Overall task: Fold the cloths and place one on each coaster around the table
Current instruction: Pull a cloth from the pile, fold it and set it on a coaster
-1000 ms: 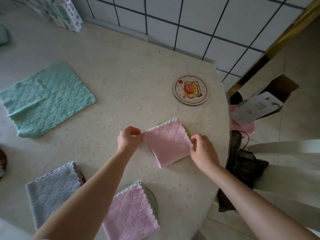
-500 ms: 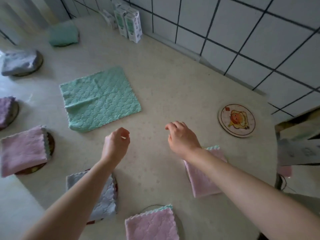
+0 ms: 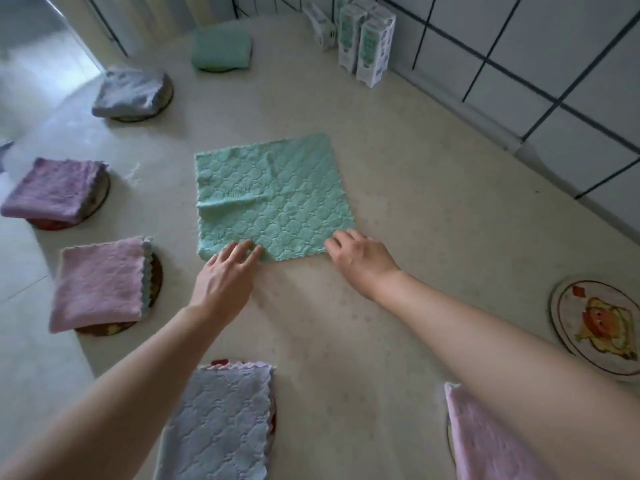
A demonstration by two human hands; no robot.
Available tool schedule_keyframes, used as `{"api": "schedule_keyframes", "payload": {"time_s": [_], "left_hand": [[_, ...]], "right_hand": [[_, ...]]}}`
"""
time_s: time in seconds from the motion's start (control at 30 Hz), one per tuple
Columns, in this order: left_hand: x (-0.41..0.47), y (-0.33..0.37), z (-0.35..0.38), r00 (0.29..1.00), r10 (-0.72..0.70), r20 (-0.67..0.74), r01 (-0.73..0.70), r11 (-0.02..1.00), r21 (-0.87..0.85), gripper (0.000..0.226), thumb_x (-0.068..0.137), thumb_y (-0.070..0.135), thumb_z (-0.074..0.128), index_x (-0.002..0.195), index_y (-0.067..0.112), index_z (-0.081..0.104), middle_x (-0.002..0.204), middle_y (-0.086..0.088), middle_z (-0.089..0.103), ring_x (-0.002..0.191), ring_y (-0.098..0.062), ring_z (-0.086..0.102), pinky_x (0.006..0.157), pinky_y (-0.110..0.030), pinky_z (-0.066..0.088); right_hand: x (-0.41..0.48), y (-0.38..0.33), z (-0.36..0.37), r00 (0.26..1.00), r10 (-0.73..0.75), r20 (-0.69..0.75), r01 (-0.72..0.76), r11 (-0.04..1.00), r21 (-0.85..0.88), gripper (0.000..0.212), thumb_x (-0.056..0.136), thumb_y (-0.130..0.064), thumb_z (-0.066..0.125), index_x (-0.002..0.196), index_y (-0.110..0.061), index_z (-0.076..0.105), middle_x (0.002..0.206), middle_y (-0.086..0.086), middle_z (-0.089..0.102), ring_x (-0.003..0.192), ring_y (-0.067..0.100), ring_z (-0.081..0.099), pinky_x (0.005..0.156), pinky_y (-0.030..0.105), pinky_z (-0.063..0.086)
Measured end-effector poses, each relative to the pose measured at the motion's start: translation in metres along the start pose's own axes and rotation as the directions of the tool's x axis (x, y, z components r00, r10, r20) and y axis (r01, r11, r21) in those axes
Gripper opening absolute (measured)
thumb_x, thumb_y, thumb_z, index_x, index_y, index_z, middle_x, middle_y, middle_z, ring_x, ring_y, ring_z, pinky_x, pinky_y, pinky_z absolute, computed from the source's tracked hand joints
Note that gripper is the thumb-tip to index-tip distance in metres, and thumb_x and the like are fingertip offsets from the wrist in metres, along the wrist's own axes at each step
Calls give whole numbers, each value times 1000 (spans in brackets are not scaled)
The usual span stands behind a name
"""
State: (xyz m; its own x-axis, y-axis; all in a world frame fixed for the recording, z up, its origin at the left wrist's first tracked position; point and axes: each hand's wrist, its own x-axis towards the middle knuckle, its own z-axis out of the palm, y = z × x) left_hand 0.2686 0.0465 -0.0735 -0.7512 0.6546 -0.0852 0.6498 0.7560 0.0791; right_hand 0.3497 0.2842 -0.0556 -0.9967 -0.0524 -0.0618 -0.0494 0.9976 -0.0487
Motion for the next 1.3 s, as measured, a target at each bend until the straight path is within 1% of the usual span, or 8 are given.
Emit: {"api": "schedule_keyframes", "payload": {"time_s": [0.23, 0.37, 0.47, 0.57, 0.7, 0.83, 1.0, 1.3], "left_hand": [[9, -3, -7, 978, 127, -167, -110, 988, 106, 34, 74, 3, 58, 107, 8, 66, 106, -11, 66, 87, -34, 62, 58, -37, 54], [20, 9, -10, 995, -47, -92, 55, 994, 92, 24, 73, 3, 69, 96, 10, 65, 93, -8, 65, 78, -32, 59, 49, -33, 47], [27, 15, -18, 987, -144, -75, 149, 987, 63, 23, 77, 2, 62, 98, 13, 62, 93, -6, 61, 84, -31, 57, 54, -31, 36], [31, 8, -30, 968, -246, -55, 247, 969, 0, 30, 80, -2, 51, 99, 15, 66, 94, -4, 65, 90, -28, 58, 63, -32, 40], [22, -4, -47, 938, -343, -43, 339, 938, -77, 36, 83, 0, 47, 101, 21, 71, 90, -10, 70, 84, -32, 63, 62, -33, 40], [1, 8, -57, 946, -275, -169, 240, 950, -200, 40, 87, 0, 49, 112, 24, 70, 111, -2, 71, 102, -27, 64, 78, -35, 48], [-50, 43, -54, 969, -121, -214, 60, 961, -269, 31, 82, -2, 62, 102, 18, 74, 103, 1, 73, 96, -20, 68, 83, -34, 52], [-141, 93, -36, 985, 81, -150, -133, 917, -376, 28, 75, -3, 72, 96, 15, 76, 97, 2, 74, 93, -15, 68, 85, -27, 53]], "right_hand": [[23, 1, 8, 995, -93, -30, 84, 970, -227, 16, 58, -5, 55, 69, -16, 58, 67, 1, 56, 56, 20, 56, 40, 22, 38], [32, -3, -1, 998, 68, 9, -67, 996, -65, 22, 70, -8, 63, 91, -12, 59, 88, 8, 60, 83, 30, 59, 58, 33, 46], [40, 2, -6, 976, 210, -53, -207, 976, 65, 18, 83, -10, 50, 101, -8, 51, 93, 12, 64, 96, 33, 56, 70, 38, 42], [39, 13, -8, 983, 30, -179, -50, 993, -106, 18, 74, 1, 42, 85, -9, 53, 65, 9, 62, 70, 29, 59, 56, 33, 43], [24, 41, -19, 969, -108, -222, 45, 961, -273, 21, 75, -7, 40, 86, -12, 58, 69, 5, 59, 67, 28, 56, 54, 32, 43], [-8, 59, -34, 952, -102, -288, 3, 946, -325, 21, 71, -2, 36, 76, -12, 54, 72, 8, 53, 67, 30, 54, 53, 35, 40], [-85, 63, -35, 954, -31, -299, -55, 960, -276, 14, 68, -5, 62, 76, -13, 55, 77, 8, 54, 72, 31, 53, 59, 37, 41], [-244, 36, -20, 956, 190, -223, -170, 980, 105, 29, 58, -1, 73, 80, -19, 66, 82, -2, 61, 80, 26, 57, 63, 36, 47]]}}
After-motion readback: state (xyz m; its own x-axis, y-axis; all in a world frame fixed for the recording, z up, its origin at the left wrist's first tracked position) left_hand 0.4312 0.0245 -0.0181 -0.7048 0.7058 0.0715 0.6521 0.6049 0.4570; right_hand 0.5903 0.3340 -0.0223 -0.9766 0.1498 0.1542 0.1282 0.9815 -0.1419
